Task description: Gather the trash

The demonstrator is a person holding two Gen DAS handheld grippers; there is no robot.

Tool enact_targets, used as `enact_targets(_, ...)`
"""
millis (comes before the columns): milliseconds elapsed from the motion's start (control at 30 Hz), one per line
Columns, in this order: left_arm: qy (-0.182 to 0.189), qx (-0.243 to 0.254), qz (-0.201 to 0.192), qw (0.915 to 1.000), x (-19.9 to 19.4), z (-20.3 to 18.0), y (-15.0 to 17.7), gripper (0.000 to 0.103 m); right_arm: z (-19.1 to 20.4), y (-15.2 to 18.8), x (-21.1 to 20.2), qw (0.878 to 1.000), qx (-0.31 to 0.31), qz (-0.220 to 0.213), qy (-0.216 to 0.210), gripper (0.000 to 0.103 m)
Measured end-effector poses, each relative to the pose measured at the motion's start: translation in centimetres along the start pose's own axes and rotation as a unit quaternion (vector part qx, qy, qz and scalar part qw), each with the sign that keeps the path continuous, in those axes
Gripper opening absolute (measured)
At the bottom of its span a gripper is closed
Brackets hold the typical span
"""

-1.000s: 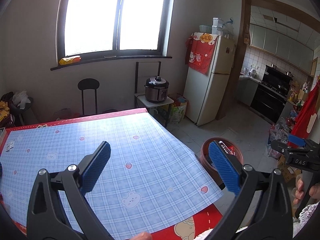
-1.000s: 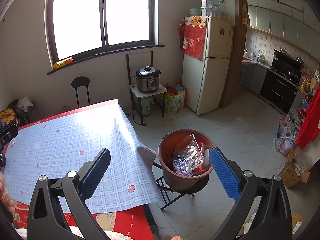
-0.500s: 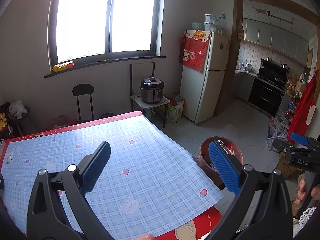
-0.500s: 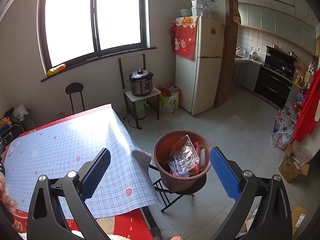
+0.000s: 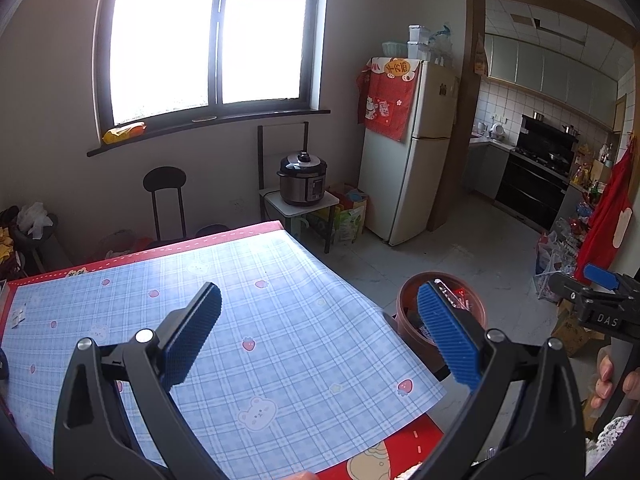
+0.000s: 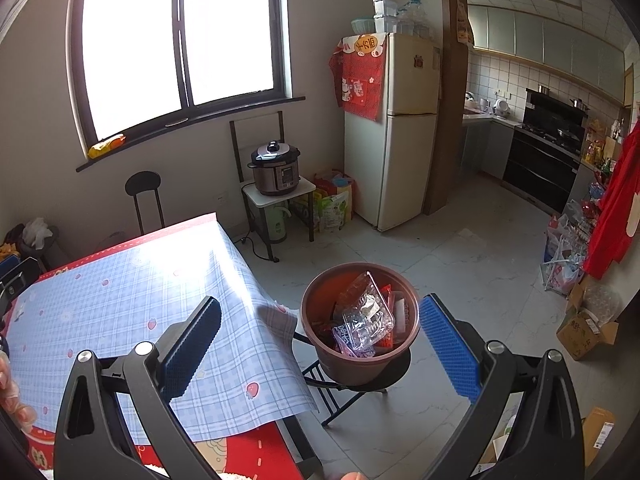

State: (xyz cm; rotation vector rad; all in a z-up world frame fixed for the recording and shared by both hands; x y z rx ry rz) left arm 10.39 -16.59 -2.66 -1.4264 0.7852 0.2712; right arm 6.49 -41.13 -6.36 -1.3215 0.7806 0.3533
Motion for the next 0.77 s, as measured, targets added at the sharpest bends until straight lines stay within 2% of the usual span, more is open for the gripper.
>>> enact_targets(767,-0.006,-0.005,0.002,1.0,-0.01,-0.27,-0.42,0.097,-0.91,-0.24,-0.11,1.0,0.01,-0.001,-0.001,0.097)
Point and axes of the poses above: each gripper's, at about its wrist camera, not at the fingertips, and x roughly the way its jaws point, z to its left, y to its underside, the point moved 5 cm from there along x, roughly the way its jaws point, and after that the axes turned 7 degrees about z, right-handed, at the moved point
